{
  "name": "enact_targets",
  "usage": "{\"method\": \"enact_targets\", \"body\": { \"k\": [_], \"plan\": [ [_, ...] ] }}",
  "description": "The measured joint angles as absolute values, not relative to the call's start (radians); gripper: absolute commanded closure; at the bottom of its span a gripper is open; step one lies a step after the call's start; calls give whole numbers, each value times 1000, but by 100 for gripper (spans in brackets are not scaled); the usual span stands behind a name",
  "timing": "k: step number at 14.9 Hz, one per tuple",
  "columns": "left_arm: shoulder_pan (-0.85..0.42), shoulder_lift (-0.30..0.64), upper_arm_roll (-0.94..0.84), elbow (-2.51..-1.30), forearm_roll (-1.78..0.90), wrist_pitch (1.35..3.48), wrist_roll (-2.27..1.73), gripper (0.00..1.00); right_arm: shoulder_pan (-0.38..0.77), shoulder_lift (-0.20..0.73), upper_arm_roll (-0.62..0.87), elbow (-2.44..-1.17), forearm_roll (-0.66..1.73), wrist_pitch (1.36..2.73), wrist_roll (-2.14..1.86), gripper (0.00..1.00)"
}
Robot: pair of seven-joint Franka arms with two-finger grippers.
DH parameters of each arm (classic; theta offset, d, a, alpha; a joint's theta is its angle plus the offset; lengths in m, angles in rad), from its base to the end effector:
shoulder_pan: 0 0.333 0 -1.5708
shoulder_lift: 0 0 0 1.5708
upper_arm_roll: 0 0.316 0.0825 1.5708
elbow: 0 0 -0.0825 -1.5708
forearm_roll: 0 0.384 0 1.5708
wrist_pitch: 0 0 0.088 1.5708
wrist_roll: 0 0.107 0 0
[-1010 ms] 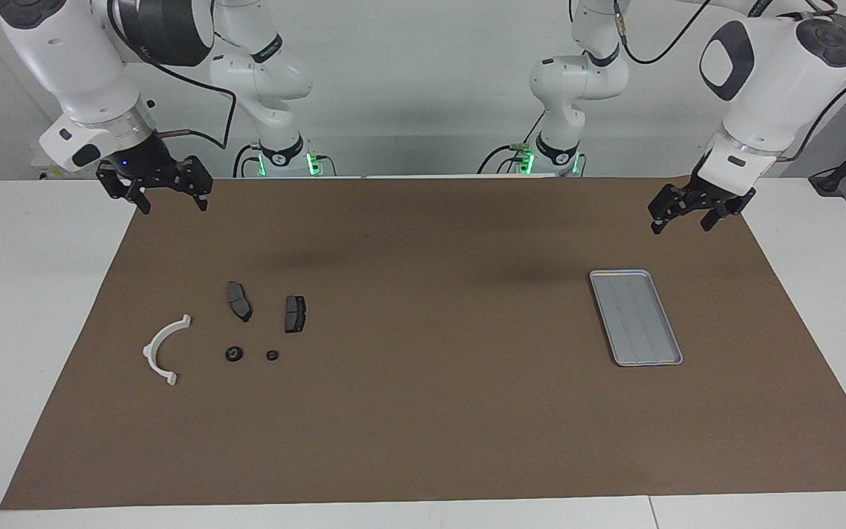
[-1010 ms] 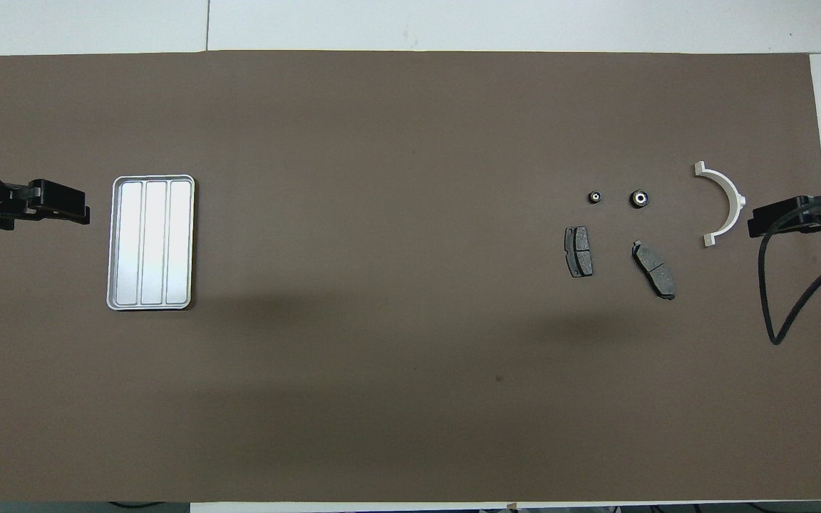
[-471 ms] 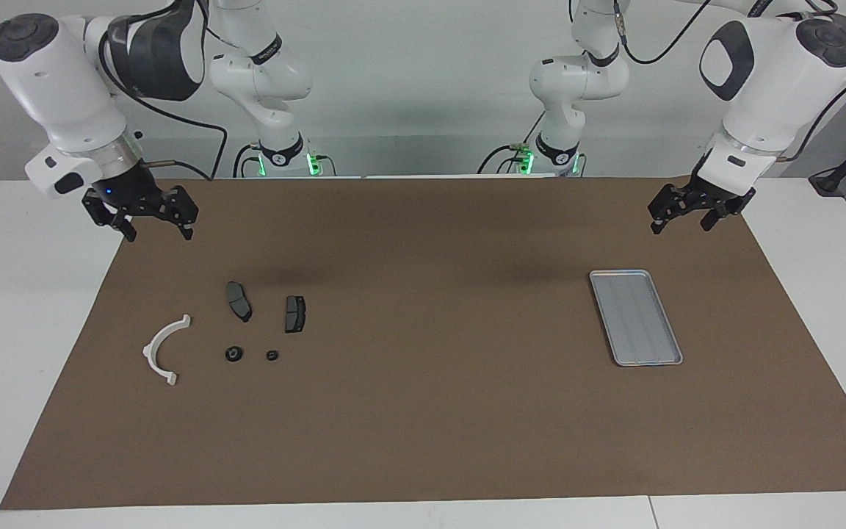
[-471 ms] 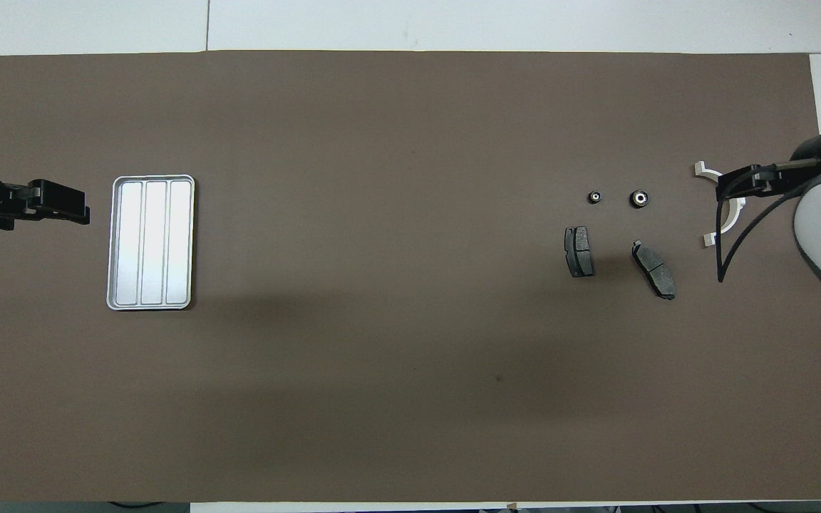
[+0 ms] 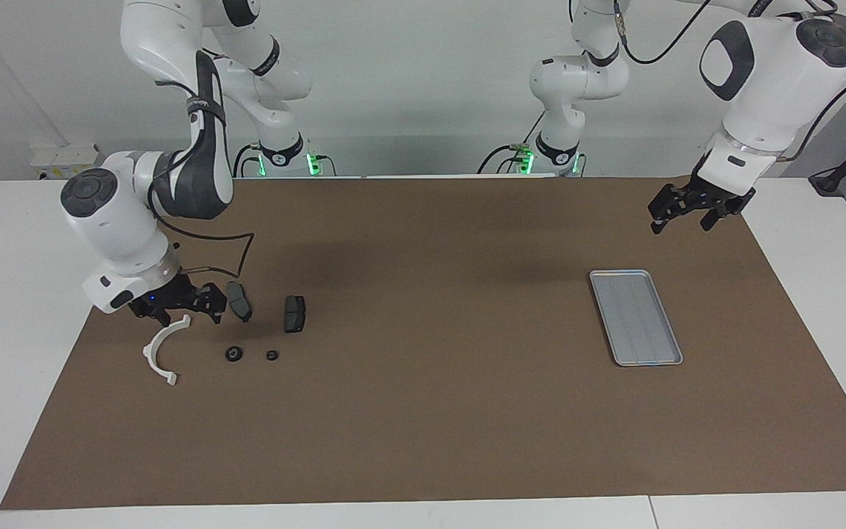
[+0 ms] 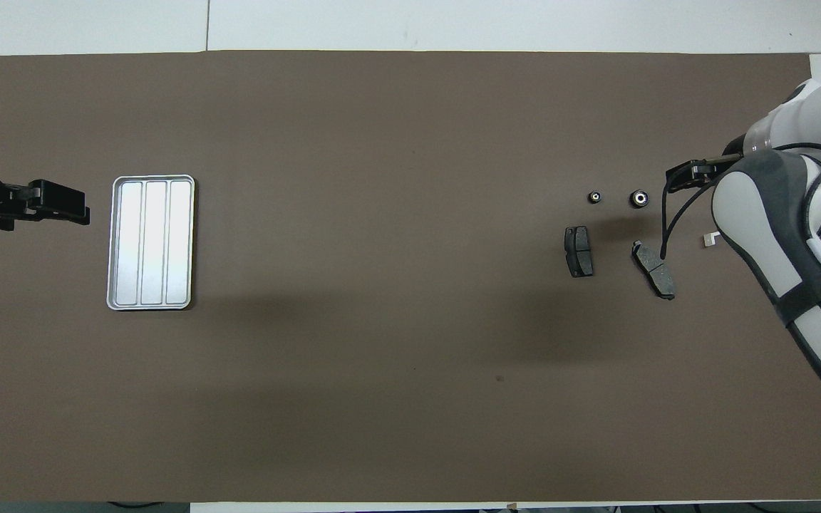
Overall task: Pick bearing gear from pile to tray
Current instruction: 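Reach the right gripper over the small dark bearings in the pile, then grasp a small dark bearing with the right gripper and lift it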
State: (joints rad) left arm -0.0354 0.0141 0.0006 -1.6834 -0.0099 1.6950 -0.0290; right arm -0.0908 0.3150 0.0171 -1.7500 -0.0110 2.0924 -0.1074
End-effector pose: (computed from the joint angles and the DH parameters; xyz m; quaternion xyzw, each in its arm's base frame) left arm 0.5657 -0.0206 0.5739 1.0000 -0.0023 -0.0014 0.0049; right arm 0.6426 -0.0488 0.3939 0.9997 0.0191 0.0135 0.0034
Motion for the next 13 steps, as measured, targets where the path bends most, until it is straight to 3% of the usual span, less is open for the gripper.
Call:
{"method": "enact_targets", "body": {
  "k": [8, 13],
  "plan": [
    [-35, 14, 1, -1683, -10, 1695, -29, 0, -74, 429, 18, -1750, -11, 2219, -107, 4],
    [-35, 14, 1, -1683, -10, 1695, -29, 0, -51, 450, 19, -1749, -11, 2224, -90, 5]
  ]
}}
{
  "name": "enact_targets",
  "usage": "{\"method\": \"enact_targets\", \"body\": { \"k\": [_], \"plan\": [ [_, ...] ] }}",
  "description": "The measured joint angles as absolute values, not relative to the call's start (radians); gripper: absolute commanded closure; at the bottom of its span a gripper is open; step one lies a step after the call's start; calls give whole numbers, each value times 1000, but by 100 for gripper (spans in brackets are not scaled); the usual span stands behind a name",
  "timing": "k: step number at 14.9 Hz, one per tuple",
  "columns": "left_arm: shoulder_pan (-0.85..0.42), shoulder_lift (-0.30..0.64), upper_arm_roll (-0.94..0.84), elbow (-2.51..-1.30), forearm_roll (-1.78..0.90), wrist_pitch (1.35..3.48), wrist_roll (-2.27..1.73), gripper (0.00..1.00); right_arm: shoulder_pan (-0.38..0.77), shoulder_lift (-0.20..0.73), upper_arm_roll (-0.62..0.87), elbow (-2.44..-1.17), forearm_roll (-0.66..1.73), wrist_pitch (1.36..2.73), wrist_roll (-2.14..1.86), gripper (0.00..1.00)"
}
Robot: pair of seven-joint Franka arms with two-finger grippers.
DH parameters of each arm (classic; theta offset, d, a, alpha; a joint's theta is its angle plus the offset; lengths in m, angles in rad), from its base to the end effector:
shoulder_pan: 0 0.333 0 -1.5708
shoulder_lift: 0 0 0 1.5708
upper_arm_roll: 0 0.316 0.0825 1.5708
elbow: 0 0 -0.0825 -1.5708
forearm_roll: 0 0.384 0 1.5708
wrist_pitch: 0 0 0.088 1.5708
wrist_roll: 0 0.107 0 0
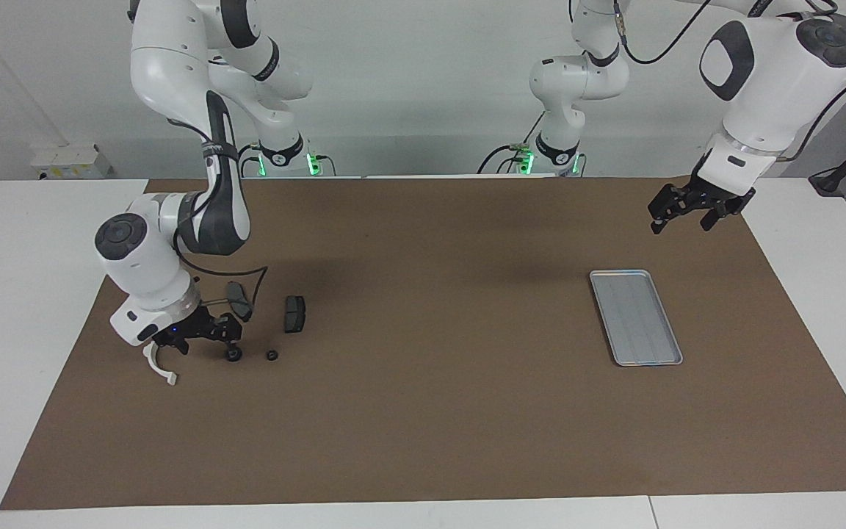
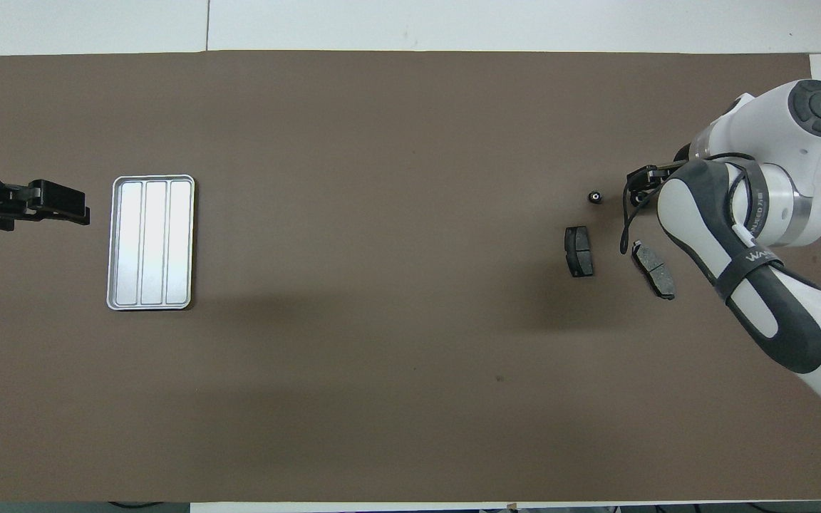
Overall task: Pick bearing gear from pile to tray
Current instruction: 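Grasp a small dark bearing with the right gripper and lift it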
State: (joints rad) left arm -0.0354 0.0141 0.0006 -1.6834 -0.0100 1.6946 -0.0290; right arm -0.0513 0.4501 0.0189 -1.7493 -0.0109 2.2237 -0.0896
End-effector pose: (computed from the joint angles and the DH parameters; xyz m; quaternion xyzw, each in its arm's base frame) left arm 0.5656 -0.0206 0.5739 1.0000 -0.0023 -0.0016 0.0049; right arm 0.6611 -0.0229 0.3178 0.9994 0.0309 0.0122 0.0010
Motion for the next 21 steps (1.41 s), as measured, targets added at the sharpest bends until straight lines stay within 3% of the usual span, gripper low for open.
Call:
{"method": "enact_targets", "body": {
  "k": [11, 13, 14, 16, 17, 21],
  "plan": [
    [-35, 14, 1, -1683, -10, 1695, -29, 0, -37, 477, 17, -1768, -11, 2224, -65, 8],
    [-35, 14, 1, -1683, -10, 1695, -29, 0, -37, 477, 17, -1776, -11, 2224, -65, 27],
    [-35, 14, 1, -1683, -10, 1695, -29, 0, -37, 477, 17, -1779, -11, 2224, -65, 46],
    [-35, 14, 1, -1683, -10, 1695, -29, 0, -37, 477, 17, -1780, -11, 2224, -65, 95],
    [-35, 14, 1, -1683, -10, 1695, -29, 0, -37, 477, 17, -1781, -11, 2224, -65, 100],
    [-35, 14, 1, -1683, -10, 1695, -29, 0, -37, 473, 17, -1773, -11, 2223, -65, 100]
  ]
}}
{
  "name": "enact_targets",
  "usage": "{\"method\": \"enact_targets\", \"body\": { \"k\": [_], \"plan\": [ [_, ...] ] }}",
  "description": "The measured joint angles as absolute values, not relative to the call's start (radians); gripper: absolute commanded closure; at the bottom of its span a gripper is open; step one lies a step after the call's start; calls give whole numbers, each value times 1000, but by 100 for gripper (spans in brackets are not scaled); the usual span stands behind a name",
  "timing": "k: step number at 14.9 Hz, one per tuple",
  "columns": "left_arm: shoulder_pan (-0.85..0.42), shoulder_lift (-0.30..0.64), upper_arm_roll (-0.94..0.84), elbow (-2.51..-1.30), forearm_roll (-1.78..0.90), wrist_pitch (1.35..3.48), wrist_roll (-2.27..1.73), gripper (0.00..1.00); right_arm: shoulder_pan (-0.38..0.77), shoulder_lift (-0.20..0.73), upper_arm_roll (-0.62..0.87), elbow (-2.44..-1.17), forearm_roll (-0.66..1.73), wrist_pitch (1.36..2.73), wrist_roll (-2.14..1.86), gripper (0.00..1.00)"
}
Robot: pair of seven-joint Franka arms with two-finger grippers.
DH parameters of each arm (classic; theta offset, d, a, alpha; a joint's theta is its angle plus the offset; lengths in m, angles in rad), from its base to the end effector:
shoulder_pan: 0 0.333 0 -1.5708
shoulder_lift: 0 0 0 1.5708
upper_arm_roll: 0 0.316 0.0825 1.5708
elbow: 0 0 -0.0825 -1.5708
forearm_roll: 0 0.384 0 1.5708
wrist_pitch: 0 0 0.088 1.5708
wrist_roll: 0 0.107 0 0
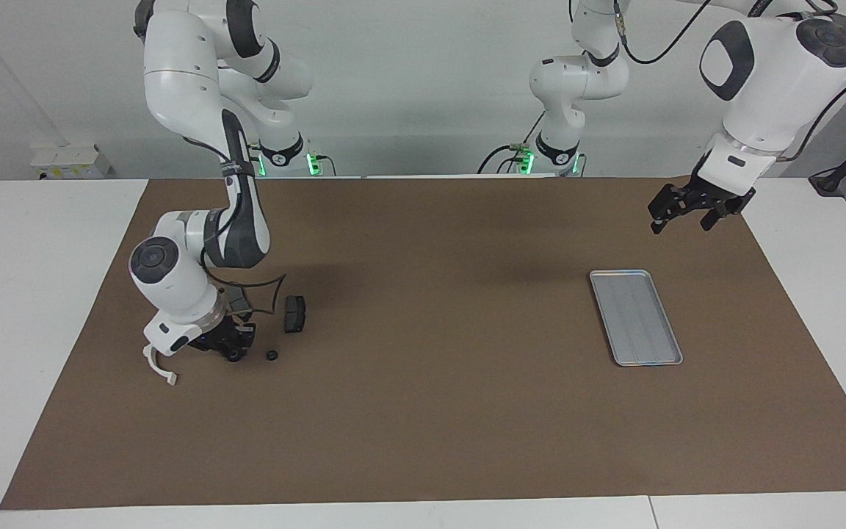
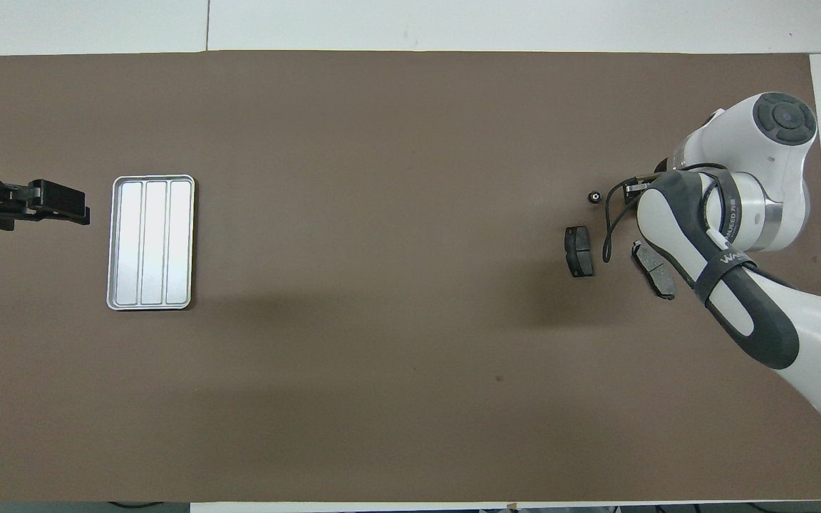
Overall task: Pick bearing gear from pile to tray
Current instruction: 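Grasp a small dark bearing with the right gripper and lift it, then carry the bearing with the right gripper toward the table center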
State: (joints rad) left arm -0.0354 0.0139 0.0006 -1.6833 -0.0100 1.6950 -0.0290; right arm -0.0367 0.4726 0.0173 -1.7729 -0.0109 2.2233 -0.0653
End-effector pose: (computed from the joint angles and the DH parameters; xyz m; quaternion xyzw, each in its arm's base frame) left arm 0.5656 -0.0206 0.5741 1.0000 -0.0023 -0.0013 0.0049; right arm 0.6542 -0.0140 0.2925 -0.9996 -0.0254 0.0111 0.0001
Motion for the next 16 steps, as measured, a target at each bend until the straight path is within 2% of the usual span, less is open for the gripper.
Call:
{"method": "enact_targets", "body": {
  "k": [2, 5, 7, 10, 12, 16],
  "plan": [
    [-35, 13, 1, -1683, -10, 1695, -29, 0, -36, 458, 21, -1738, -11, 2176, -65, 100],
    [-35, 11, 1, -1683, -10, 1695, -29, 0, -27, 431, 39, -1629, -11, 2033, -28, 100],
    [-35, 11, 1, -1683, -10, 1695, -29, 0, 16, 421, 48, -1555, -11, 1955, 57, 100],
    [-35, 11, 1, -1683, -10, 1695, -29, 0, 134, 419, 55, -1473, -9, 1871, 227, 100],
    [-35, 11, 2, -1683, -10, 1694, -29, 0, 255, 419, 58, -1438, -9, 1833, 396, 100],
    [-35, 10, 2, -1691, -10, 1691, -29, 0, 491, 425, 60, -1426, -9, 1897, 674, 100]
  ]
}}
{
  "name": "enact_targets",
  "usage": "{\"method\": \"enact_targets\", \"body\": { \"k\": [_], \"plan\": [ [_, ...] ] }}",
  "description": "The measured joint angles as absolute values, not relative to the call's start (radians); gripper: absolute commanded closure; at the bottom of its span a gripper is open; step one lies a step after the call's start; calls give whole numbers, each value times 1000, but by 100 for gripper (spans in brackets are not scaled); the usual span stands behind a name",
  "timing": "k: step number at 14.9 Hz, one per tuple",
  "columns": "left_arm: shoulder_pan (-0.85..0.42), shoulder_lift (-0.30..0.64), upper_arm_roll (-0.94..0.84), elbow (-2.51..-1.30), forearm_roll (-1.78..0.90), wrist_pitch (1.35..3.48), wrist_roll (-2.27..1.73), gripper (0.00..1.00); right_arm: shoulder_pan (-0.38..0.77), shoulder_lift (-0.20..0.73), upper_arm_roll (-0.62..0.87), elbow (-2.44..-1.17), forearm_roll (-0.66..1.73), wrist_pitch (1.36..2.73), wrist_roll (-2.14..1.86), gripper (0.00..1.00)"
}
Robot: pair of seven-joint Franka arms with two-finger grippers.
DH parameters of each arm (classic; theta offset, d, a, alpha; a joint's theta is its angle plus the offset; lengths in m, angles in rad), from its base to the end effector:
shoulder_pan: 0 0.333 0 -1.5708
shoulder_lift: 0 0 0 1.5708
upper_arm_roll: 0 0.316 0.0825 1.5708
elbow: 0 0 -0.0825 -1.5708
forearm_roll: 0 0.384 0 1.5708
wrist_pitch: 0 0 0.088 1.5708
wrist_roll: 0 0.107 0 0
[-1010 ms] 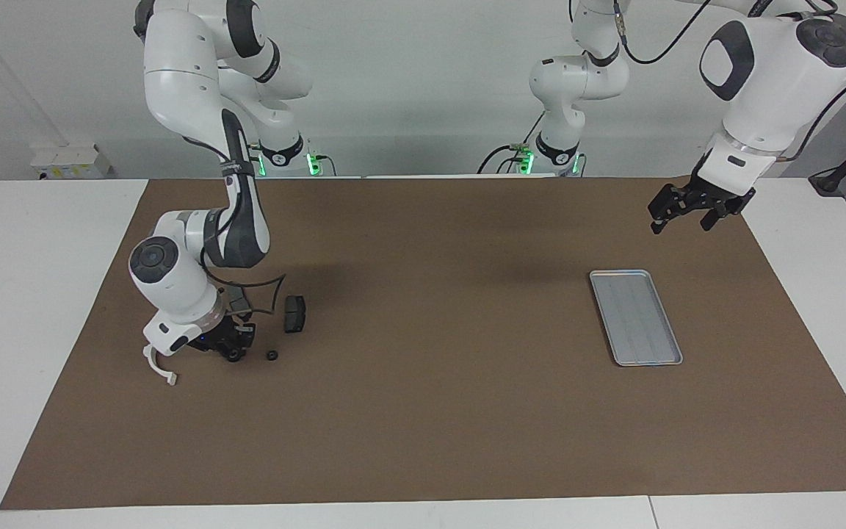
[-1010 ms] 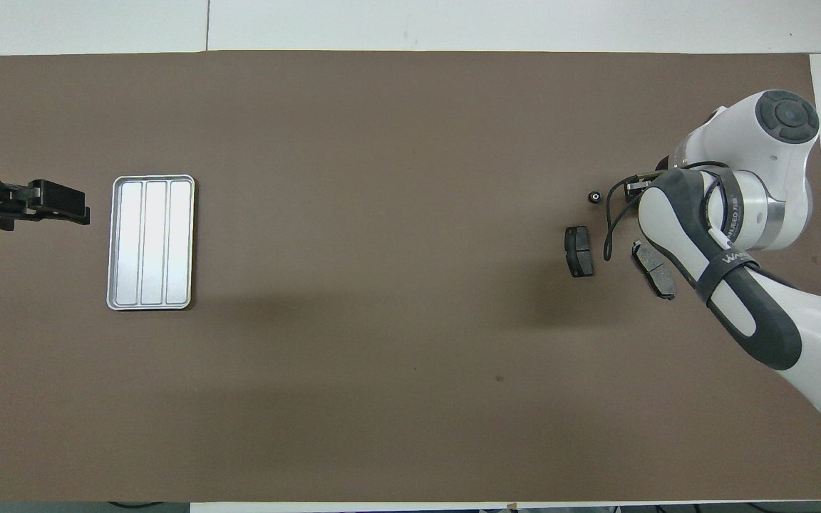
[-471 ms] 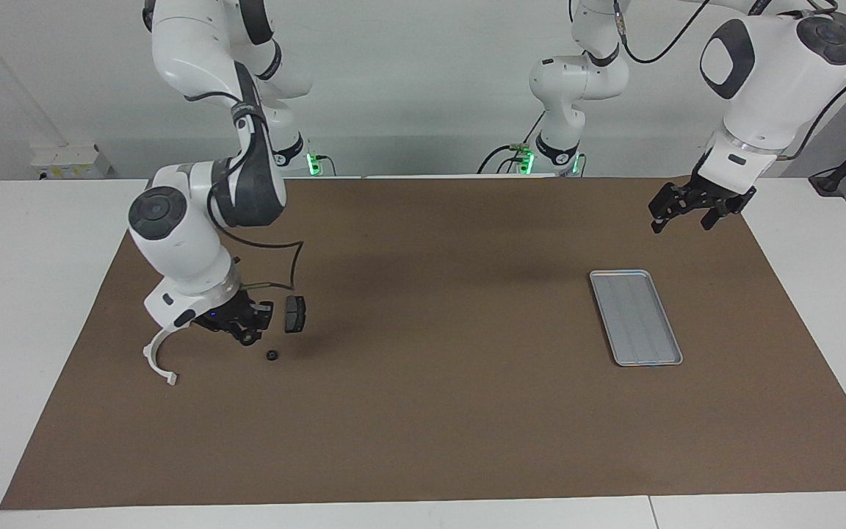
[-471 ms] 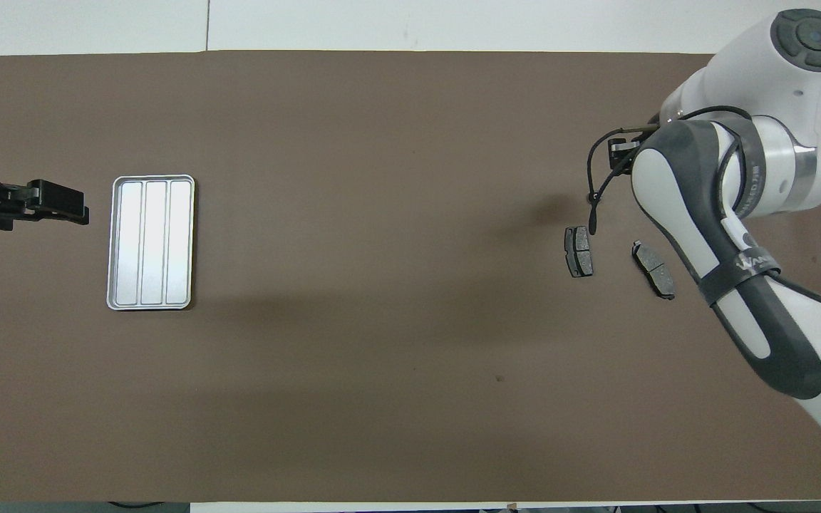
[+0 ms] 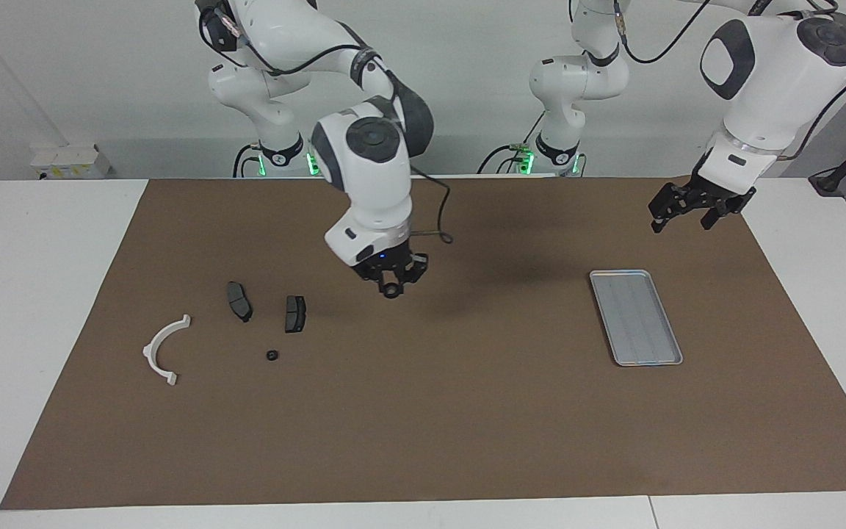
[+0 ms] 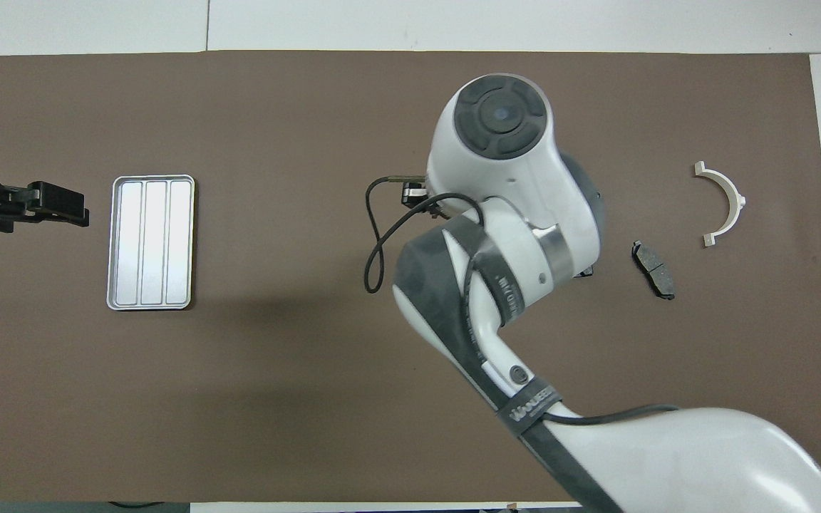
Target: Pick bearing gear from pile to tray
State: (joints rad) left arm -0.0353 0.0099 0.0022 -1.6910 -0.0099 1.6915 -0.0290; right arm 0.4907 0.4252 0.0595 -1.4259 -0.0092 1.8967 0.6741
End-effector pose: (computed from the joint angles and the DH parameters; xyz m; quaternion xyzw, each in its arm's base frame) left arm 0.5637 -0.0196 0.5723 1.0000 -0.0014 -0.0048 0.0047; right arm 0.5920 0.3545 0.4574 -0.9977 0.0634 -0.0145 0.0197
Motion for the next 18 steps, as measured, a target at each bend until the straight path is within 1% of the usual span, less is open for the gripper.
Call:
{"method": "enact_targets", "body": {
  "k": [2, 4, 6, 8, 13, 18],
  "plan": [
    [-35, 8, 2, -1703, -10, 1692, -29, 0, 546, 454, 58, -1428, -10, 1948, 726, 100],
    [-35, 6, 1, -1711, -10, 1694, -37, 0, 577, 512, 58, -1429, -10, 2012, 755, 100],
    [-38, 1, -1, -1722, -10, 1702, -62, 0, 590, 573, 57, -1430, -10, 2078, 760, 100],
    [-46, -7, -1, -1741, -10, 1719, -88, 0, 595, 615, 56, -1432, -10, 2113, 760, 100],
    [-82, -23, -5, -1824, -10, 1814, -249, 0, 599, 632, 56, -1477, -10, 2185, 760, 100],
    [-103, -41, -5, -1897, -14, 1836, -324, 0, 601, 632, 56, -1531, -10, 2227, 760, 100]
  ]
}}
